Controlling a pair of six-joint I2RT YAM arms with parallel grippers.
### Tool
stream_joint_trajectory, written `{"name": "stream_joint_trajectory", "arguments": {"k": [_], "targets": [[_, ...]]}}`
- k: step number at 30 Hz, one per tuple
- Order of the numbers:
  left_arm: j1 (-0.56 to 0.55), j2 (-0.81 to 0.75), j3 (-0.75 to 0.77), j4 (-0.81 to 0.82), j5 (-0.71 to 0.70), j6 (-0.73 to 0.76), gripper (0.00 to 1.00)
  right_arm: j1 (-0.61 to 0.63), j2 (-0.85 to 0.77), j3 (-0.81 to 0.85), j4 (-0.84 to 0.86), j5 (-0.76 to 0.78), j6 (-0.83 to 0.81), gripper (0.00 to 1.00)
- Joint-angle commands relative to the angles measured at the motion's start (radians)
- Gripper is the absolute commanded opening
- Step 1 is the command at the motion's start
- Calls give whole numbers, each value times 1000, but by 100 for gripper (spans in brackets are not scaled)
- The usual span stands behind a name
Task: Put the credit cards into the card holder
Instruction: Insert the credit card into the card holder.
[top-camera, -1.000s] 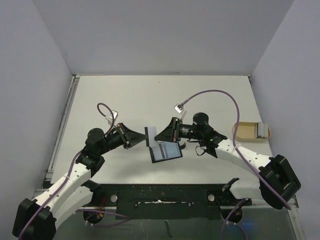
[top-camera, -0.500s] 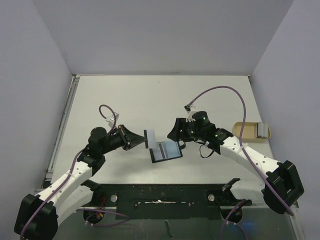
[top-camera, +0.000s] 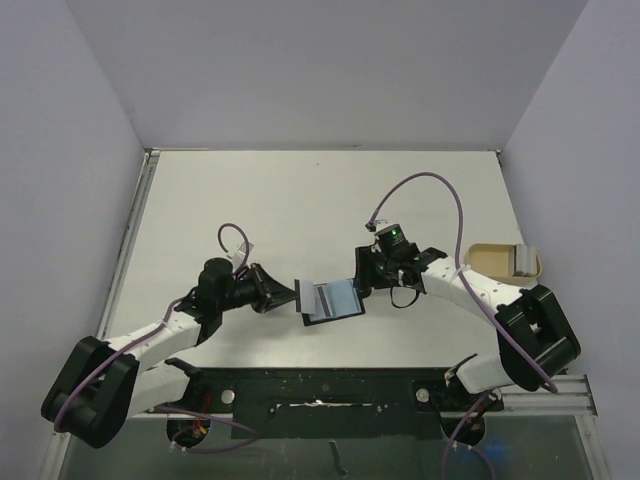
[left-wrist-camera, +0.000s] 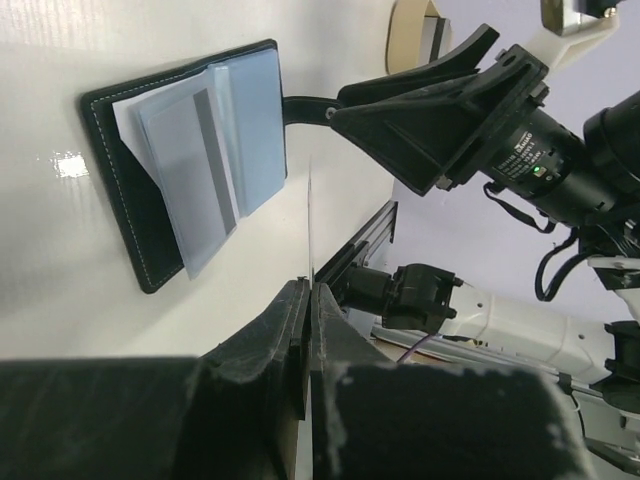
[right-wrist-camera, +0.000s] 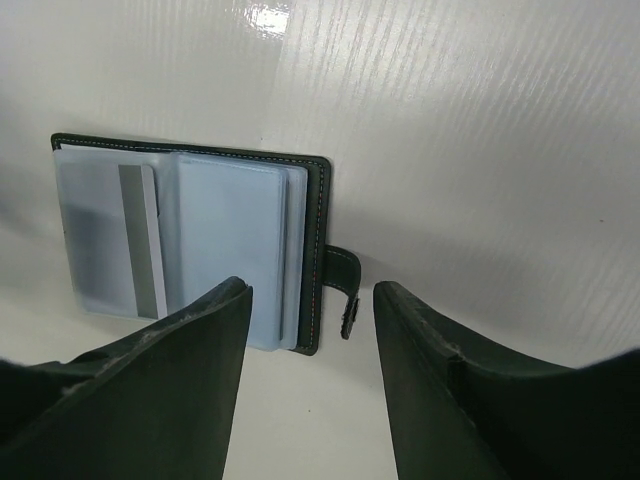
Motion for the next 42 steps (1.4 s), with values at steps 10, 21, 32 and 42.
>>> {"name": "stream_joint_trajectory", "arguments": {"k": [10, 21, 32, 42], "targets": [[-51, 194, 64, 155, 3, 58, 0, -1, 45, -38, 103, -30, -9, 42], [-28, 178, 74, 67, 7, 103, 0, 27, 99, -62, 163, -63, 6, 25], [73, 115, 83, -52, 38, 213, 0, 111, 158, -44, 229, -88, 29, 15], [90, 214, 52, 24, 109, 231, 0, 155, 180, -58, 283, -101, 94, 12]]}}
